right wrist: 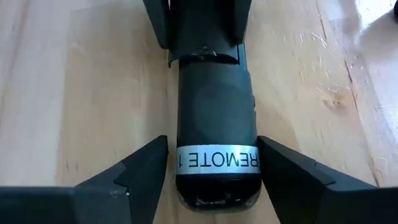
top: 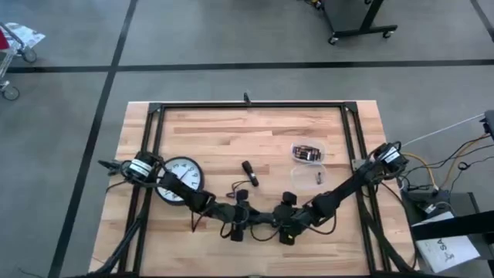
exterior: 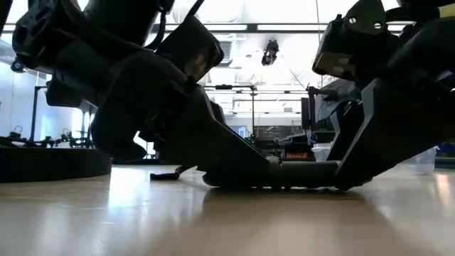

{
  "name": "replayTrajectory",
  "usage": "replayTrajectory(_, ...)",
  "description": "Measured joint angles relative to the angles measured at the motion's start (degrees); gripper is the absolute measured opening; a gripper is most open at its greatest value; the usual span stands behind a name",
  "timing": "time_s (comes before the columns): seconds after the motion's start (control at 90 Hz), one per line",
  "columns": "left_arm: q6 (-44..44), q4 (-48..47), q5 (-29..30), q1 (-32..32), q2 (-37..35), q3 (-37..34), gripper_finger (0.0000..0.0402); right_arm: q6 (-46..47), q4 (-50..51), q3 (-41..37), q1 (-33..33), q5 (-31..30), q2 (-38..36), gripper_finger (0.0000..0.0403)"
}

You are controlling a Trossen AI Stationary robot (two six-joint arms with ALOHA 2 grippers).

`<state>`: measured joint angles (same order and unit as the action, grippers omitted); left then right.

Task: Insert battery
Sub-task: Close the remote’s battery compartment cover

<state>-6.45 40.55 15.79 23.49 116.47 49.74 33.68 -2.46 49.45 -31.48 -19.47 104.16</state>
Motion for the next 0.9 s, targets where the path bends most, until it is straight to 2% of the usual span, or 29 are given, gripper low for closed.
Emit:
replayTrajectory(0.367, 0.97, -0.33, -0.38, -0.05, -0.89, 0.46, 0.0145, 0.34, -1.13, 0.15, -0.16, -1.37, 2.45, 0.0209)
replayTrajectory(0.589, 1.63, -1.99, -0.68, -0.52, -1.05, 0.55, 0.0132, -0.59, -2.13, 0.04, -0.27, -0.95, 2.31, 0.0214)
replayTrajectory(0.9, 1.93, -5.27, -0.30, -0.63, -1.23, 0.98, 0.0154, -0.75, -2.65, 0.04, -0.49, -0.43, 2.40, 0.0230)
